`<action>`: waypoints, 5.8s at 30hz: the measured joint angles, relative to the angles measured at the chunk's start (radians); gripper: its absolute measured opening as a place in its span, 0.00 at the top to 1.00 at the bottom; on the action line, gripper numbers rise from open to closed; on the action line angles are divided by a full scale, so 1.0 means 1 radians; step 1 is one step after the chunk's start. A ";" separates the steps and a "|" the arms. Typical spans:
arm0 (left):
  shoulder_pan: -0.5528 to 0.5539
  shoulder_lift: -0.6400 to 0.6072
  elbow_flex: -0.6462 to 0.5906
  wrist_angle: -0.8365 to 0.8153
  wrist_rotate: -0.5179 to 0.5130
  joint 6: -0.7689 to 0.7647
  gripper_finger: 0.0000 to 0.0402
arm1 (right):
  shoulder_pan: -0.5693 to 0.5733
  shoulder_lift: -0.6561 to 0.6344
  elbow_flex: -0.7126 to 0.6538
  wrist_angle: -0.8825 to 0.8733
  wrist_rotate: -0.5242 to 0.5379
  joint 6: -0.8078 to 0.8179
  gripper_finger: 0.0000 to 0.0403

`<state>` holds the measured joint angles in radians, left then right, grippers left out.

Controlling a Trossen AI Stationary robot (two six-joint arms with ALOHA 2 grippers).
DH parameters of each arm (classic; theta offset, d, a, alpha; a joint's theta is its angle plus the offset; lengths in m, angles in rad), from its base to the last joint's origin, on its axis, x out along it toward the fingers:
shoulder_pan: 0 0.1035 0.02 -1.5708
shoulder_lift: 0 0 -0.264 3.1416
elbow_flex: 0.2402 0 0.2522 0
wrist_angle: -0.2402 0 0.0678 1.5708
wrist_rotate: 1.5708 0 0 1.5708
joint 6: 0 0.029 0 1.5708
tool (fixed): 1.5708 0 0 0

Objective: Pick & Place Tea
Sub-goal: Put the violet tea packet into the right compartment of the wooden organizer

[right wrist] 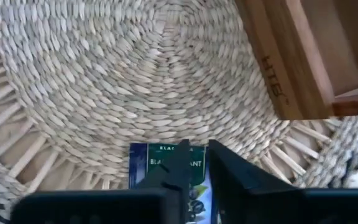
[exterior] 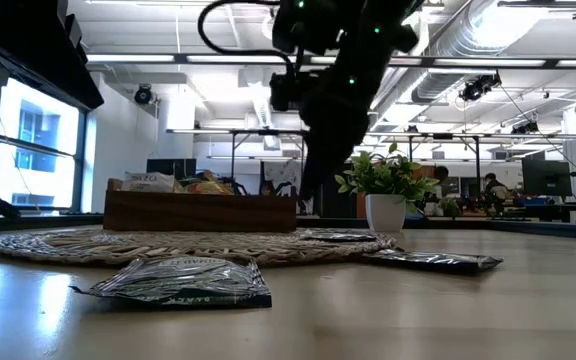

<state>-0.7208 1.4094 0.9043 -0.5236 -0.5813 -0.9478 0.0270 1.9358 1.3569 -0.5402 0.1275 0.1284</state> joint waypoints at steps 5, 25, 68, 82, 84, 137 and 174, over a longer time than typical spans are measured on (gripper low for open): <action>0.000 0.000 0.000 0.000 0.004 0.000 0.99 | -0.029 0.050 0.001 -0.004 -0.013 -0.002 0.70; 0.000 0.000 0.000 -0.001 0.014 0.000 0.99 | -0.066 0.110 0.006 -0.058 -0.051 0.021 0.77; 0.000 0.000 0.000 0.000 0.017 0.000 0.99 | -0.049 0.104 0.006 -0.070 -0.083 -0.108 0.47; 0.000 0.000 0.000 -0.002 0.022 0.000 0.99 | -0.080 0.117 0.006 -0.081 -0.133 -0.084 0.81; 0.000 0.000 0.000 -0.001 0.022 0.000 0.99 | -0.081 0.117 0.006 -0.081 -0.138 -0.085 0.92; 0.000 0.000 0.000 0.000 0.013 0.000 0.99 | -0.116 0.092 0.002 0.612 0.471 0.021 0.96; 0.000 0.000 0.000 -0.001 0.016 0.000 0.99 | -0.123 0.090 0.004 0.443 0.347 0.183 0.80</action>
<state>-0.7205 1.4094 0.9040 -0.5244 -0.5658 -0.9478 -0.0959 2.0254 1.3605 -0.0969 0.4748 0.3118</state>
